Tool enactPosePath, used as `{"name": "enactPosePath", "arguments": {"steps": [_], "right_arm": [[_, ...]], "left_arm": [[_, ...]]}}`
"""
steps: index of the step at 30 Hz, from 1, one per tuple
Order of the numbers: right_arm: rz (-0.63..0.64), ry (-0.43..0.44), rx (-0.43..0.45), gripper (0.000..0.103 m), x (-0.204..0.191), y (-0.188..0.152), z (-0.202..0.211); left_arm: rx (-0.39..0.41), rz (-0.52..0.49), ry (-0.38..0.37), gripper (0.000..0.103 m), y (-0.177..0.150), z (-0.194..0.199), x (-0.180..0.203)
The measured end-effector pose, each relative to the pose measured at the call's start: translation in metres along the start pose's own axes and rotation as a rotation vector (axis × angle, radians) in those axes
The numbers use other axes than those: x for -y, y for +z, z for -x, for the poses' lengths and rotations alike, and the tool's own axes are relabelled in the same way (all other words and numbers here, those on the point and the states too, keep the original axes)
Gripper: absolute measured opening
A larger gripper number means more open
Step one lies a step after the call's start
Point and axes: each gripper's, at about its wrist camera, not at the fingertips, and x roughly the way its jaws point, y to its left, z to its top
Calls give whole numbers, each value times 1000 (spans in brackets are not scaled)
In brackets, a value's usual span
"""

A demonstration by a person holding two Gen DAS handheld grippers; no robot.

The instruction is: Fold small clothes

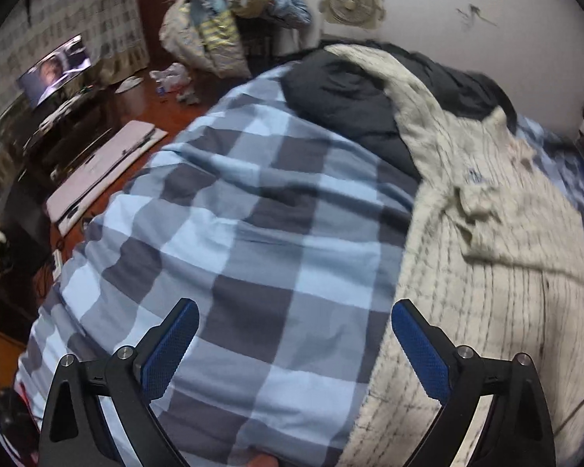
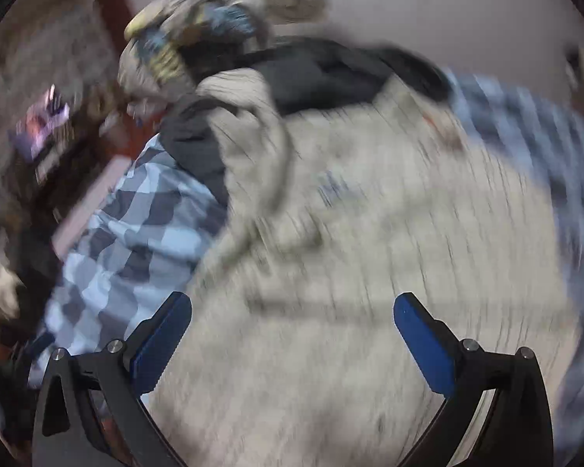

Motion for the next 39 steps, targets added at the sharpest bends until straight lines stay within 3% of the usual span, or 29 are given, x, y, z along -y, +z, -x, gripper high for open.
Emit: {"name": "enactPosePath", "arguments": {"steps": [5, 8, 14, 21, 23, 24, 25, 26, 27, 28, 30, 34, 39], "right_arm": [[189, -128, 5, 102, -74, 110, -61], [217, -238, -34, 102, -93, 143, -113], [275, -393, -56, 102, -111, 175, -197], [370, -574, -34, 102, -118, 178, -251], [365, -567, -32, 100, -118, 182, -258], [352, -546, -39, 93, -118, 185, -261], [318, -485, -89, 80, -114, 188, -266], [298, -448, -137, 66, -120, 189, -268], [278, -412, -191, 32, -119, 189, -272], [266, -381, -224, 7, -119, 188, -270], [241, -349, -214, 3, -116, 190, -252], [125, -236, -94, 2, -88, 199, -179], [5, -57, 47, 2, -26, 190, -51]], "left_arm": [[45, 73, -3, 100, 8, 13, -17], [50, 115, -23, 100, 10, 15, -27], [18, 205, -81, 100, 11, 12, -48], [-4, 312, -136, 100, 7, 5, -71], [2, 329, -113, 100, 6, 5, -75], [-2, 339, -98, 100, 6, 3, -78], [-12, 353, -92, 101, 5, 0, -80], [-23, 368, -97, 101, 4, -3, -82], [-35, 379, -107, 101, 3, -6, -83], [-47, 387, -122, 101, 3, -9, -83], [-53, 380, -126, 100, 2, -11, -80], [-19, 347, -83, 100, 5, -6, -77], [37, 324, -42, 100, 11, 4, -76]]}}
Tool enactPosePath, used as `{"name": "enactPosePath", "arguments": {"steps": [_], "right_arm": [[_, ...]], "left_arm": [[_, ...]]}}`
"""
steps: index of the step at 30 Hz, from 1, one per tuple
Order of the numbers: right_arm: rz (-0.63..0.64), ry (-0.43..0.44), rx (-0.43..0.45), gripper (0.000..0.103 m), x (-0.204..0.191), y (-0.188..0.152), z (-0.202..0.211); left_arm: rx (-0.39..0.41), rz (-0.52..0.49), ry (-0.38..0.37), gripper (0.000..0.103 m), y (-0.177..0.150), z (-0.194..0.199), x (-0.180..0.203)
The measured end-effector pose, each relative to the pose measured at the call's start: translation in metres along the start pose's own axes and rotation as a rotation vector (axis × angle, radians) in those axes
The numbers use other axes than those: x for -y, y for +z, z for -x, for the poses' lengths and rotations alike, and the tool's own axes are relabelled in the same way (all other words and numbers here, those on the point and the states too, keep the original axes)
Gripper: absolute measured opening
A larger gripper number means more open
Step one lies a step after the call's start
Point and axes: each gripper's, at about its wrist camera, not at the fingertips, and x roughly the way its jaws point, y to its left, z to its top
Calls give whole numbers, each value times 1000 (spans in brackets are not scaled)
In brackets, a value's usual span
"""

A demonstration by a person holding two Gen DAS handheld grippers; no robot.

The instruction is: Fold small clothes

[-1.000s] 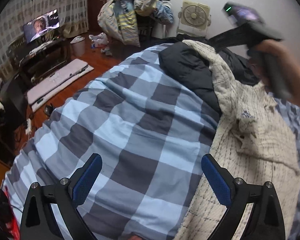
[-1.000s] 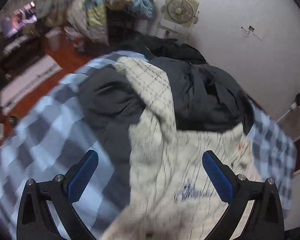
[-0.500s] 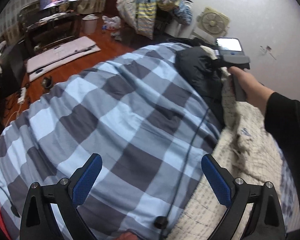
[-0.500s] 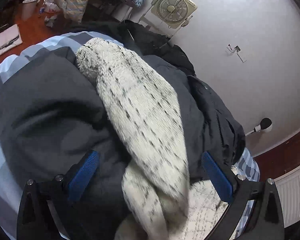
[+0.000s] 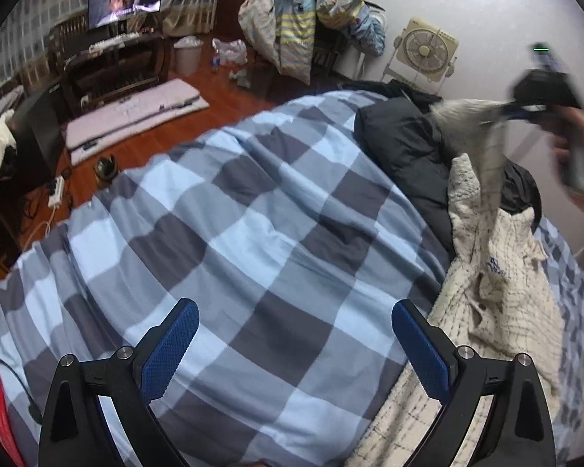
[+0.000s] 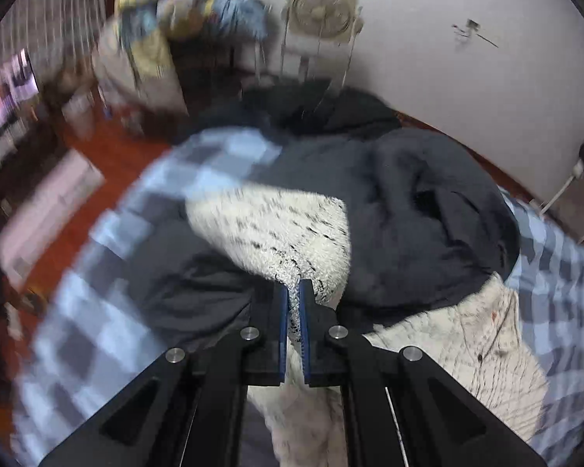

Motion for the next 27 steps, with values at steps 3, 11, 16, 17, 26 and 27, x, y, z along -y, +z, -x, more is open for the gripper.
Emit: {"name": "enactPosePath", "arguments": {"steps": [3, 11, 16, 17, 26, 27], "right_arm": [[-105, 105, 65, 2, 52, -16, 69], [-596, 263, -45, 24, 231, -188, 169], [-888, -31, -231, 100, 328, -344, 161], [-881, -92, -258, 100, 338, -363, 158], [-574, -38, -244, 100, 249, -319, 94], [-553, 7, -255, 100, 233, -308, 81]], "left_arm": [[27, -31, 11, 101, 0, 4, 7], [108, -221, 44, 101, -12, 17, 47], [86, -297, 30, 101, -20, 11, 67], [89, -313, 35, 101, -22, 11, 71], [58, -396, 62, 101, -37, -3, 89], [58, -398, 67, 101, -37, -4, 90]]}}
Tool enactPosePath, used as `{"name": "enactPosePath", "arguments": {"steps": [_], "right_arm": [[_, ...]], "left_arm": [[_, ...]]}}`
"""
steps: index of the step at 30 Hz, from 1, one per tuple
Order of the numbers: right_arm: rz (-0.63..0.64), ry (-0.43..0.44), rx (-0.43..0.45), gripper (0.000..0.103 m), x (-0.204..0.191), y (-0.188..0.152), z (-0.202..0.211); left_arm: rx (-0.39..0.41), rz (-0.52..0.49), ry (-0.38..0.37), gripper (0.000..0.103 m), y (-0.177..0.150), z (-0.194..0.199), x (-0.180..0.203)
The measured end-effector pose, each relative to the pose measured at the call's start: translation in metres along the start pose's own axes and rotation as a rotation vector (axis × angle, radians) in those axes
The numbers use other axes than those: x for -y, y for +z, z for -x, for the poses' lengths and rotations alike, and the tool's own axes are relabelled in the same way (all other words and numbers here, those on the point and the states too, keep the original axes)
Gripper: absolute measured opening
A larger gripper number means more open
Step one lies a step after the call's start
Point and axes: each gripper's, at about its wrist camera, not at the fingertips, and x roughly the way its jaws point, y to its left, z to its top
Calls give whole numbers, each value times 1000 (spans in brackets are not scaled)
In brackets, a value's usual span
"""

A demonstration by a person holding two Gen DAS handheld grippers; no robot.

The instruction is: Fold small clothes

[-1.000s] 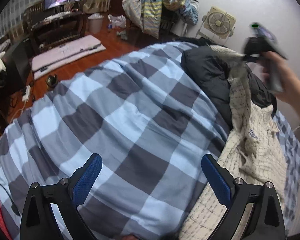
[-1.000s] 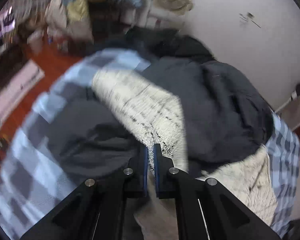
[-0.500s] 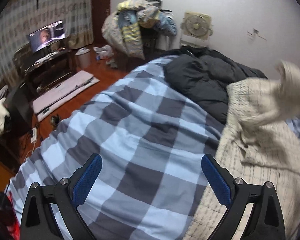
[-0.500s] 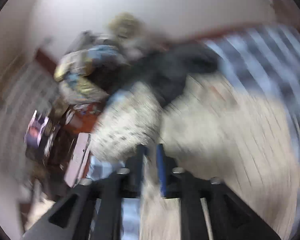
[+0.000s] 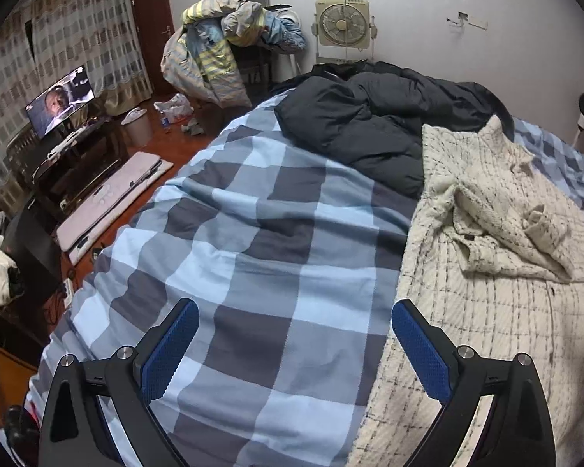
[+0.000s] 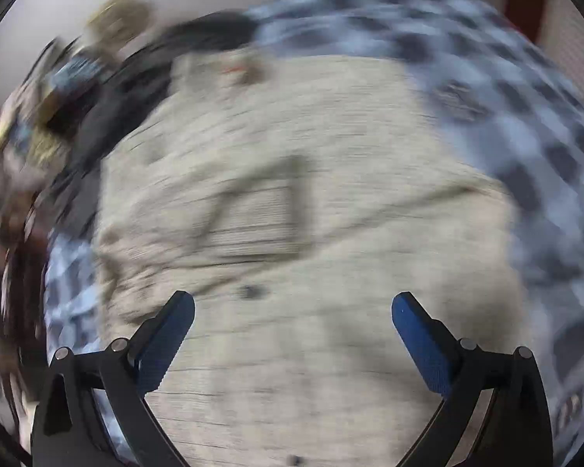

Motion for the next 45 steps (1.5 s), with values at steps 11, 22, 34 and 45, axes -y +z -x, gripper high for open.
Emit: {"name": "enactPosePath", "arguments": {"steps": [11, 22, 34, 45], "right_arm": [[150, -235, -44, 23, -58, 33, -97], [-281, 428, 194, 50, 138, 87, 80], [-569, -160, 220, 95, 273, 28, 43], [-626, -67, 10, 95, 220, 96, -11]], "left_arm": [[-44, 32, -39, 101, -4, -7, -4], [-36, 16, -51, 101, -4, -4, -1], [-56, -55, -40, 101, -11, -11, 13], [-98, -47, -65, 101, -13, -19, 13]]}}
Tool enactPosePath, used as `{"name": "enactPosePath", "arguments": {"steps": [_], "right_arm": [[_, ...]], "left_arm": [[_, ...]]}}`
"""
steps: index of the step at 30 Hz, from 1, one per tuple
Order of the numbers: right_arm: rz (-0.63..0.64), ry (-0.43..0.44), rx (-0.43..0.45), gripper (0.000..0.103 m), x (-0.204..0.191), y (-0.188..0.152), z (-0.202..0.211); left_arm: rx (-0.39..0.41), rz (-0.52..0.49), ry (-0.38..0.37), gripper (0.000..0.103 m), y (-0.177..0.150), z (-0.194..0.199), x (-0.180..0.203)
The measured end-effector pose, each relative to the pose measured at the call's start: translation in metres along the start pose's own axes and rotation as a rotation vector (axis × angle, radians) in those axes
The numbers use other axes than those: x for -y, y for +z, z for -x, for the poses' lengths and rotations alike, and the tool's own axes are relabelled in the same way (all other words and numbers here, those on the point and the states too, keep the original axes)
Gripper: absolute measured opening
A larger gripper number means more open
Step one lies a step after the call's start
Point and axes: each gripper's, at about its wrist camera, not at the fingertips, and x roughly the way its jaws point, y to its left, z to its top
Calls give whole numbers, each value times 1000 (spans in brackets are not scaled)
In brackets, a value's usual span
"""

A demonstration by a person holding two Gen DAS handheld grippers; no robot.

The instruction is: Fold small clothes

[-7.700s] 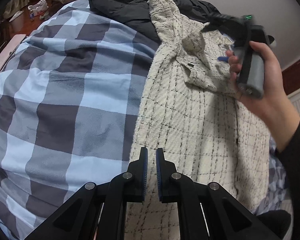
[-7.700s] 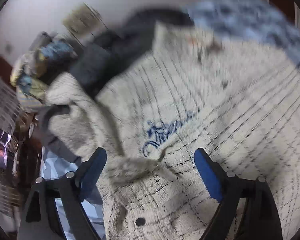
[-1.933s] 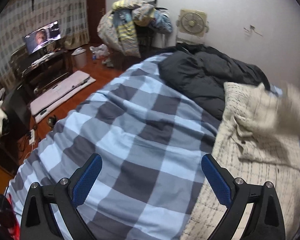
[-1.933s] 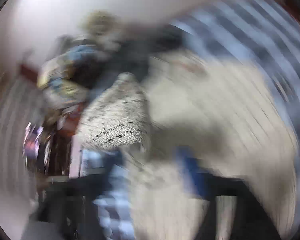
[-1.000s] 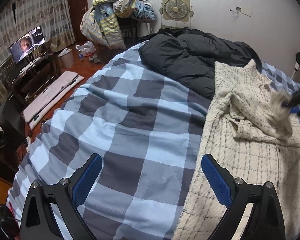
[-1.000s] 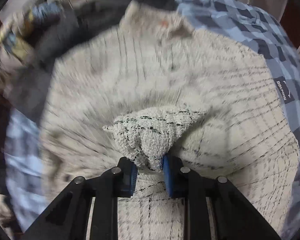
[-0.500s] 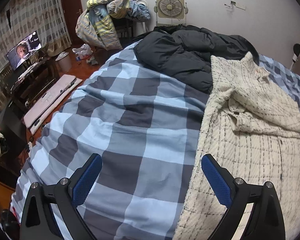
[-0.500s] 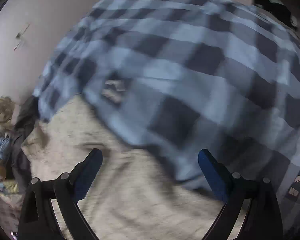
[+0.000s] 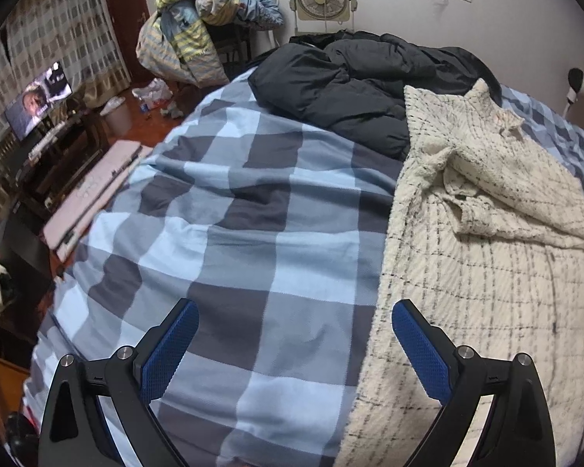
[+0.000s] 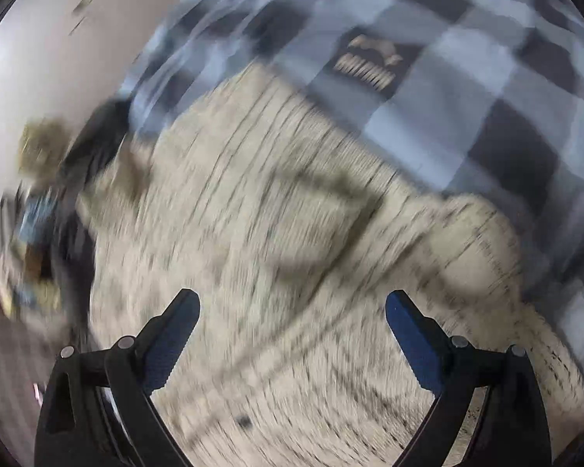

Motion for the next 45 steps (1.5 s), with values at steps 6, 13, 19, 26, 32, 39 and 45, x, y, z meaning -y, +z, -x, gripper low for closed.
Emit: {"name": "enactPosePath", "arguments": {"steps": [6, 13, 19, 26, 32, 39, 45], "right_arm": [[62, -77, -152, 91, -23, 17, -42], [155, 44, -59, 10, -46, 33, -15], [448, 387, 196, 7, -72, 20, 78], [326, 20, 110, 82, 26, 50, 17], [-10, -101, 146, 81, 122, 59, 19], [440, -171, 226, 81, -1, 15, 21], [1243, -721, 318, 81, -55, -49, -46]], "left_arm": [[9, -19, -14, 101, 1, 1, 6], [-3, -4, -30, 101, 2, 0, 4], [-12, -12, -33, 101, 0, -1, 5], [-12, 5, -48, 101, 1, 1, 3], [-9, -18, -56, 101, 0, 1, 10], [-23, -19, -44, 101, -1, -2, 9], [-52, 3, -64, 101, -3, -8, 4]]}}
